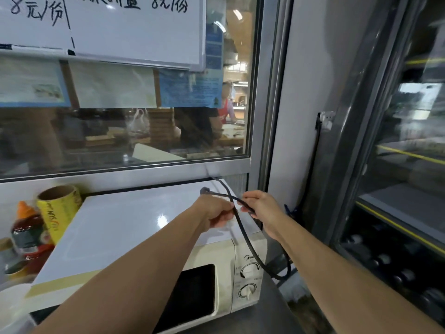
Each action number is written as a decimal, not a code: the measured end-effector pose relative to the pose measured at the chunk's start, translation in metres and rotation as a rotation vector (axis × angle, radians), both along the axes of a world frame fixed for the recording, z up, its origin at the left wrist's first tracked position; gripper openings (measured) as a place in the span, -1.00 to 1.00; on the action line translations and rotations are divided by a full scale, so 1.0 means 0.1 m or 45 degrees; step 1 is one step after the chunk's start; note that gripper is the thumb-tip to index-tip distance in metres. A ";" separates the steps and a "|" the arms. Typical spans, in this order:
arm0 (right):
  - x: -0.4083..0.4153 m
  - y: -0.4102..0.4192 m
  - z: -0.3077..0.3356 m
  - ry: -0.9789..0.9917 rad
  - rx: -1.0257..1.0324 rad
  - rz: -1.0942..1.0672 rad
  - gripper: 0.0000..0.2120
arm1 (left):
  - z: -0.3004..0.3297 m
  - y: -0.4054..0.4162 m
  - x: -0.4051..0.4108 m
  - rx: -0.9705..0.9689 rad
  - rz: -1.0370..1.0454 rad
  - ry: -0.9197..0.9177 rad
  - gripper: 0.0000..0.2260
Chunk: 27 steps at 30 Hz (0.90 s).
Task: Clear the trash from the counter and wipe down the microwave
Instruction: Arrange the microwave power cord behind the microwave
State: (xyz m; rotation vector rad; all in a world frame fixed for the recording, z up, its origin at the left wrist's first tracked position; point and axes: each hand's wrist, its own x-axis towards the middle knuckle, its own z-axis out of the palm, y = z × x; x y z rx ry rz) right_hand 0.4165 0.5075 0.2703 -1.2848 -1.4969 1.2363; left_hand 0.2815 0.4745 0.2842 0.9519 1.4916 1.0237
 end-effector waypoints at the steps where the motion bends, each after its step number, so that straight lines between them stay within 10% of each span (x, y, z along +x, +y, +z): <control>1: 0.00 0.01 0.01 0.028 -0.002 0.003 -0.77 | 0.01 -0.02 0.00 -0.001 -0.001 0.001 -0.81; 27: 0.43 1.19 0.34 0.194 -0.080 0.449 -0.72 | 0.29 0.66 0.80 -0.019 0.130 0.142 -0.79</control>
